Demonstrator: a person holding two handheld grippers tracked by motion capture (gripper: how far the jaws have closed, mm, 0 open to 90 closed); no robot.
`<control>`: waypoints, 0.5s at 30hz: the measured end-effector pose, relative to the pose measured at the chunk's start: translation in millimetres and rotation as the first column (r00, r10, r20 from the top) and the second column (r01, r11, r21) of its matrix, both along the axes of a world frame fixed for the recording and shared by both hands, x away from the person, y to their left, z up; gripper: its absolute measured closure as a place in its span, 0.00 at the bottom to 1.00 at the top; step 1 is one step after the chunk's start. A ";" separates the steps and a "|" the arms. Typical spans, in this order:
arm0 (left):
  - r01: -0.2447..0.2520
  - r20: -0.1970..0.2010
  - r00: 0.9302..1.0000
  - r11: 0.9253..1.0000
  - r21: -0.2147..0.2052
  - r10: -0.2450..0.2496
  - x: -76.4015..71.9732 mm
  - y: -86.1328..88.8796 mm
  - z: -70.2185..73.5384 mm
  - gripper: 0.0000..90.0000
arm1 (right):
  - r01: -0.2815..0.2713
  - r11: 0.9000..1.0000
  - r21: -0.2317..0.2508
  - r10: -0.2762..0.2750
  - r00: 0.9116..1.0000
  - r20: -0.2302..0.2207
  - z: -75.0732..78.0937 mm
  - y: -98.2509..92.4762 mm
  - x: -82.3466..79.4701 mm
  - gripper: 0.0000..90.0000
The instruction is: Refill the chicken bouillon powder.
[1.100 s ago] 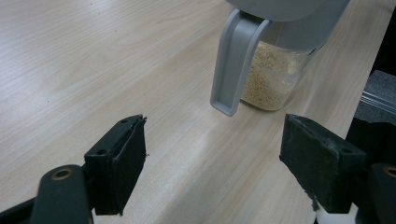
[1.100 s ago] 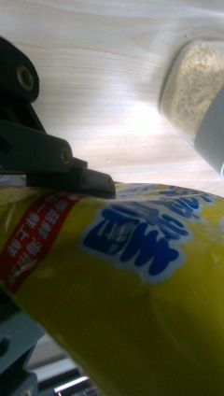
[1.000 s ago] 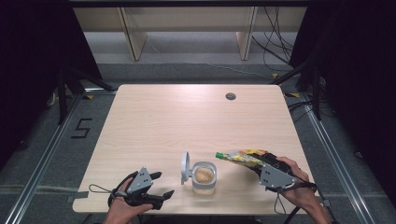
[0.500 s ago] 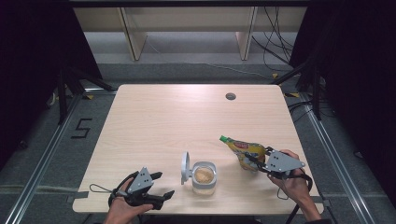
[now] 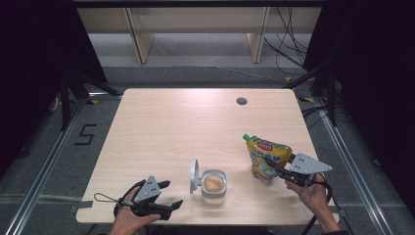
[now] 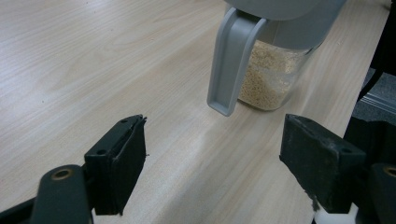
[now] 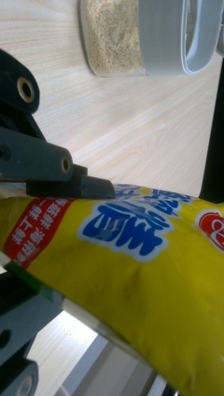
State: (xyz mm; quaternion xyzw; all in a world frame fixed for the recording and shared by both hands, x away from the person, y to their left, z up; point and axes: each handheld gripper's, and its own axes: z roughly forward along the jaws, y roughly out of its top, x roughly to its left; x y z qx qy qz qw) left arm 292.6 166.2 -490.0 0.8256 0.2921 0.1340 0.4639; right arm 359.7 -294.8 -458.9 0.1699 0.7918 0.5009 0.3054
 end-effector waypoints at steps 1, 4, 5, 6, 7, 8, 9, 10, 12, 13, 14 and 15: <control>-0.001 -0.001 1.000 1.000 -0.002 0.001 0.0 -0.1 0.0 0.24 | 0.000 1.000 0.000 0.000 1.000 0.000 0.0 0.0 0.0 0.80; -0.005 -0.005 1.000 1.000 -0.014 0.005 0.0 0.0 -0.3 0.24 | 0.027 1.000 0.014 -0.027 1.000 -0.008 -1.6 -4.8 -1.7 0.79; -0.006 0.001 1.000 1.000 -0.006 0.006 -0.2 0.4 0.3 0.24 | 0.033 0.999 0.010 -0.033 0.999 -0.025 -1.4 -6.9 -3.3 0.78; -0.009 -0.003 1.000 1.000 -0.009 0.009 -0.5 0.2 0.2 0.24 | 0.035 0.999 0.017 -0.034 0.999 -0.042 -2.3 -7.9 -4.1 0.78; -0.006 -0.004 1.000 1.000 -0.012 0.006 -0.4 0.0 -0.1 0.24 | 0.048 0.998 0.029 -0.047 0.999 -0.026 -3.4 -8.9 -4.0 0.77; -0.006 -0.004 1.000 1.000 -0.012 0.006 -0.4 0.0 -0.1 0.24 | 0.048 0.998 0.029 -0.047 0.999 -0.026 -3.4 -8.9 -4.0 0.77; -0.004 -0.003 1.000 1.000 -0.008 0.004 -0.3 0.0 -0.2 0.24 | 0.052 0.998 0.021 -0.051 0.997 -0.058 -3.7 -10.6 -7.0 0.77; -0.005 -0.004 1.000 1.000 -0.008 0.005 -0.3 -0.1 -0.4 0.24 | 0.049 0.999 0.009 -0.049 0.998 -0.038 -3.2 -11.4 -6.6 0.77; -0.002 0.004 1.000 1.000 -0.009 0.002 0.0 -0.4 -0.5 0.24 | 0.057 0.998 0.013 -0.057 0.998 -0.027 -3.8 -11.3 -7.6 0.76; -0.012 -0.005 1.000 1.000 -0.007 0.012 -0.8 -0.3 -0.3 0.24 | 0.062 0.998 0.016 -0.061 0.997 -0.037 -3.8 -10.9 -8.3 0.76; -0.012 -0.005 1.000 1.000 -0.007 0.012 -0.8 -0.3 -0.3 0.24 | 0.062 0.998 0.016 -0.061 0.997 -0.037 -3.8 -10.9 -8.3 0.76; -0.003 -0.003 1.000 1.000 -0.003 0.003 0.5 0.8 0.0 0.24 | 0.072 0.997 0.010 -0.072 0.997 -0.037 -3.5 -10.9 -9.2 0.73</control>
